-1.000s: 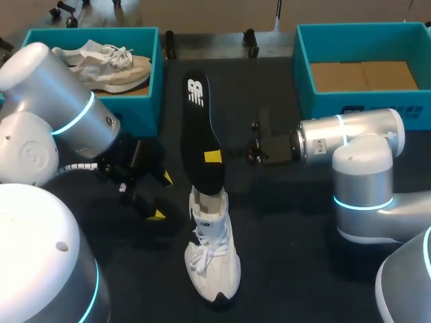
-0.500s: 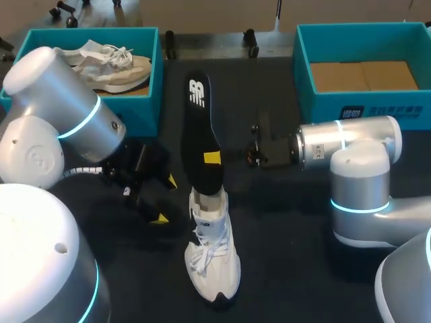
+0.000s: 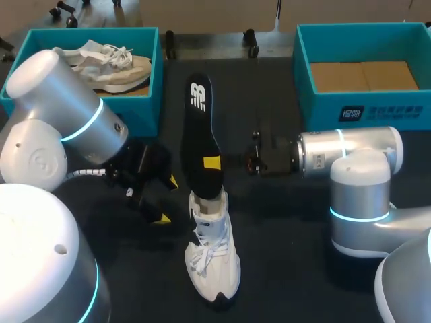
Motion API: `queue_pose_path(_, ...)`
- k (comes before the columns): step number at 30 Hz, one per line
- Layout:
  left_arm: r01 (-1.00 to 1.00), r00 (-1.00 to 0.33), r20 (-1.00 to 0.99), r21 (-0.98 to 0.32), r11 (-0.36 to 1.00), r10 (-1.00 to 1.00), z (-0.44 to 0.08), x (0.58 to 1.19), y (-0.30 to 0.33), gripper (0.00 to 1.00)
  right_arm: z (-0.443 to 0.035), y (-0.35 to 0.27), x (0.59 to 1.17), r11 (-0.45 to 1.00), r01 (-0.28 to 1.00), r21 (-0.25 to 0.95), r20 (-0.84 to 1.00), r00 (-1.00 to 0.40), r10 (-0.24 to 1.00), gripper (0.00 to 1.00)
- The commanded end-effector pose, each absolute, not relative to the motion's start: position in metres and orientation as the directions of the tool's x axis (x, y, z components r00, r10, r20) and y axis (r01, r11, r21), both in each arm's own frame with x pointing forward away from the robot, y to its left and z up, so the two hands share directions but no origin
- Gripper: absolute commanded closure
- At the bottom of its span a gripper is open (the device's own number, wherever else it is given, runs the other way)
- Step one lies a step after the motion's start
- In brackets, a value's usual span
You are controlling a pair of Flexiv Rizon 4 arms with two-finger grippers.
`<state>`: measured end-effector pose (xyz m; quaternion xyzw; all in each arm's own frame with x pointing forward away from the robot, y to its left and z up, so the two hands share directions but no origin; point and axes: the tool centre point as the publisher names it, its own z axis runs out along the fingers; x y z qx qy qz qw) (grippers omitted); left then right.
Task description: Take the shoe out of the shoebox, open the shoe tongue, remove and reinsert the insole, then place the shoe into the shoebox
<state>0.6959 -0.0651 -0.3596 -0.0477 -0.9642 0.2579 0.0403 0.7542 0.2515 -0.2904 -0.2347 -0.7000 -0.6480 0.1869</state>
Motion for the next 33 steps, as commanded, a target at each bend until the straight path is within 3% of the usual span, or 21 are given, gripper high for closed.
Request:
queue_pose_path(1,0.072,-0.992,0.052,-0.502,0.862,0.113,-0.360,0.696,-0.065,0.00,-0.290,0.253,0.753,0.050,0.571,0.819,0.566,-0.820,0.090,1.00)
queue_pose_path(33,-0.006,-0.999,0.037,-0.495,0.869,0.015,-0.367,0.705,-0.083,0.00,-0.293,0.251,0.742,0.006,0.545,0.838,0.544,-0.837,0.062,1.00)
